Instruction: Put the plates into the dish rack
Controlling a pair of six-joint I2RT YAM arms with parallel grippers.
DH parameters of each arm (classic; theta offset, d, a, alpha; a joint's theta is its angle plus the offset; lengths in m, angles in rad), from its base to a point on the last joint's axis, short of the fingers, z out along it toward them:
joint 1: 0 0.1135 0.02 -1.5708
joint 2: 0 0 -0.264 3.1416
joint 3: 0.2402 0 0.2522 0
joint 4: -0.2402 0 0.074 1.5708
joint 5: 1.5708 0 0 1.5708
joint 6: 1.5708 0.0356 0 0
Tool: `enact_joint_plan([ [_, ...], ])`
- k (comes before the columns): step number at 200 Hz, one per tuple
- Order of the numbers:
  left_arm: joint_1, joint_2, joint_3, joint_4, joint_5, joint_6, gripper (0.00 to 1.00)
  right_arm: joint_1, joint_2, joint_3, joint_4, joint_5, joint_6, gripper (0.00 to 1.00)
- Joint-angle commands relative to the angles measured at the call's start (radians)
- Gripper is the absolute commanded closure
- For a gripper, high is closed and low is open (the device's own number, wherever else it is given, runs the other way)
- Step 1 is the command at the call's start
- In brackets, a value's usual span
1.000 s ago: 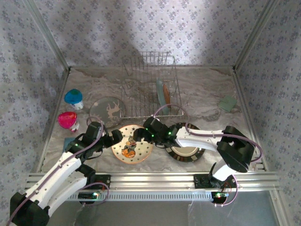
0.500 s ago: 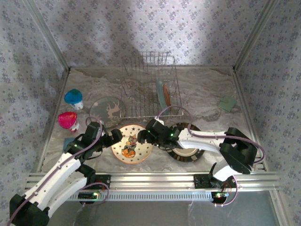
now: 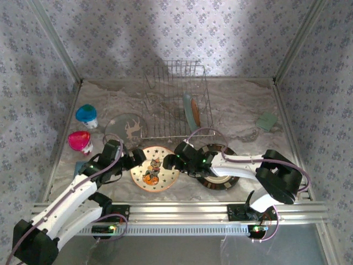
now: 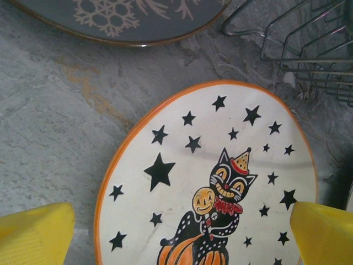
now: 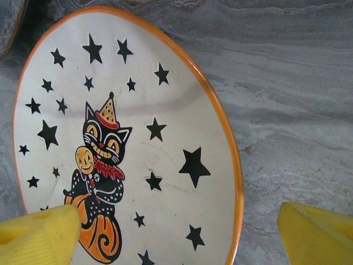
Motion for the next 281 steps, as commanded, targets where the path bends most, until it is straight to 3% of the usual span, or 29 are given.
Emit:
enact_joint_plan([
  [1,-0.007,0.006,0.017,0.037,0.005,-0.001,0.01,-0.011,-0.015,-0.016,0.034,-0.019,0.014,0.07],
  [281,-0.02,0.067,-0.107,0.185,0.034,-0.058,0.01,-0.007,0.105,-0.03,0.196,-0.049,0.056,0.13],
])
